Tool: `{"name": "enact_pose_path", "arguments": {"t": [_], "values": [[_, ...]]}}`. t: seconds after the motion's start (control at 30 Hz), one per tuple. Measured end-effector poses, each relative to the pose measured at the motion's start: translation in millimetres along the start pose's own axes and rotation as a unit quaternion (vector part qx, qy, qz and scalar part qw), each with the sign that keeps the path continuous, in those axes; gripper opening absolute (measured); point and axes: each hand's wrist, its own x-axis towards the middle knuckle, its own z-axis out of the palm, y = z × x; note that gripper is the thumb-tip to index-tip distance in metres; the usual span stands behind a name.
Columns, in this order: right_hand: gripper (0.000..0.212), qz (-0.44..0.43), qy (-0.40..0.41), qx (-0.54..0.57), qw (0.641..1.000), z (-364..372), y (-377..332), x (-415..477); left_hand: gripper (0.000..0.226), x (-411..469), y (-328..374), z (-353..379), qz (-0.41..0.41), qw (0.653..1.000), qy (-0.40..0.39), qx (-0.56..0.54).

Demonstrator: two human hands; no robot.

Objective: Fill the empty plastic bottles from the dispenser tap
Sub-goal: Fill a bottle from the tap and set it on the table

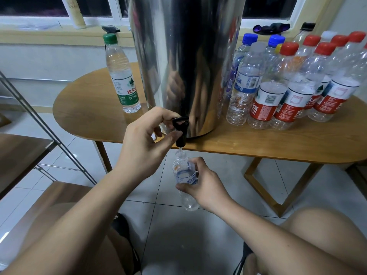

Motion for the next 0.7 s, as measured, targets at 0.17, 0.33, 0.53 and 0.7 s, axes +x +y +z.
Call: {"name": "enact_pose_path", "arguments": {"t": [0.17, 0.33, 0.53, 0.7], "values": [[0.070, -0.001, -0.001, -0.020, 1.000, 3.4, -2.3, 0.5, 0.024, -0.6, 0.0, 0.2, -0.004, 1.000, 0.001, -0.001], [0.073, -0.002, -0.001, -0.026, 1.000, 6.6, -1.2, 0.9, 0.022, -0.4, -0.4, 0.3, -0.005, 1.000, 0.001, 0.002], [0.071, 0.009, -0.004, -0.027, 1.000, 6.2, -0.7, 1.9, 0.023, -0.4, -1.4, 0.5, -0.011, 1.000, 0.000, -0.002], [0.070, 0.006, 0.000, -0.024, 1.000, 7.6, -0.7, 4.0, 0.023, -0.7, -1.1, 0.7, -0.013, 1.000, 0.002, -0.003]]}}
